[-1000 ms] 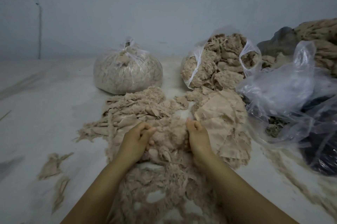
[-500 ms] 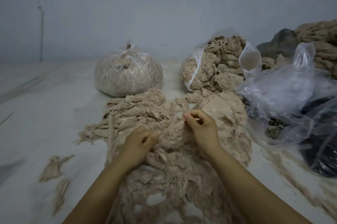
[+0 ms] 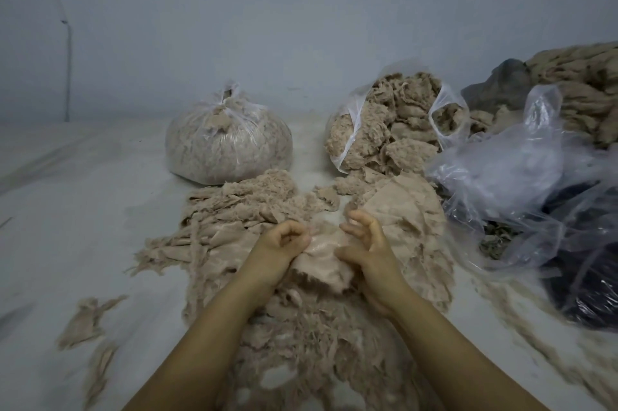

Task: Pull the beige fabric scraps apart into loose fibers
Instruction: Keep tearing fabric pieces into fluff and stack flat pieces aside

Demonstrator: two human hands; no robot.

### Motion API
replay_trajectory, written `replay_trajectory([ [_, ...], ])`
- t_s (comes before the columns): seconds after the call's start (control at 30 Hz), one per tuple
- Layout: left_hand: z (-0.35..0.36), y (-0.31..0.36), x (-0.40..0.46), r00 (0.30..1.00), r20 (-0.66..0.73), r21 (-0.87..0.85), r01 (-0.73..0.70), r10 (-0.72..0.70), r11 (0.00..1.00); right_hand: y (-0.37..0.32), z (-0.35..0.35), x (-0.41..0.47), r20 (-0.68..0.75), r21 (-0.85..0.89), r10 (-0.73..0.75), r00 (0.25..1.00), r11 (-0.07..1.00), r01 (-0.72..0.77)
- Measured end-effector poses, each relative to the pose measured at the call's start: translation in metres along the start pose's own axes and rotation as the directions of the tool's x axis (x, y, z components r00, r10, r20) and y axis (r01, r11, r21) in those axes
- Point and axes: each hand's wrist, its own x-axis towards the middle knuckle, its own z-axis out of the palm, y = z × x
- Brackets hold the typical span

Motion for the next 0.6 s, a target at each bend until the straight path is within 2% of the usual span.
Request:
replay_trajectory([
  [0.1,-0.003,0.002,-0.004,0.993,0.045,0.075,-0.116,0.113,0.990,-0.002,-0.001,-0.002,0.124,0.143,0.289,0.949,0.941,-0.306],
  [0.17,-0.004,0.001,-0.006,0.992,0.055,0.083,-0.120,0.115,0.989,-0.003,0.003,-0.005,0.165,0.126,0.404,0.900,0.896,-0.425],
  [0.23,-0.004,0.000,-0.007,0.996,0.065,0.030,-0.058,0.056,0.998,0.001,0.008,-0.002,0.139,0.177,0.383,0.913,0.898,-0.403],
  [0.3,-0.005,0.001,-0.008,0.994,0.089,-0.017,0.063,-0.061,0.998,0.000,0.016,-0.003,0.074,0.204,0.301,0.951,0.929,-0.310],
  [0.37,-0.005,0.002,-0.009,0.982,0.132,0.030,0.133,-0.136,0.991,-0.001,0.023,-0.003,0.010,0.045,0.221,0.975,0.974,-0.221],
  [0.43,-0.001,0.004,-0.010,0.987,0.130,0.161,0.075,-0.097,0.984,-0.001,0.028,-0.005,-0.011,-0.129,0.165,0.986,0.978,-0.165],
  [0.5,0.002,0.000,-0.006,0.997,0.070,0.230,-0.051,0.036,0.972,-0.003,0.033,-0.009,-0.010,-0.205,0.140,0.990,0.969,-0.139],
  [0.6,0.005,0.002,-0.005,0.992,-0.057,0.117,-0.105,0.112,0.988,-0.004,0.032,-0.012,-0.005,-0.249,0.071,0.997,0.966,-0.070],
])
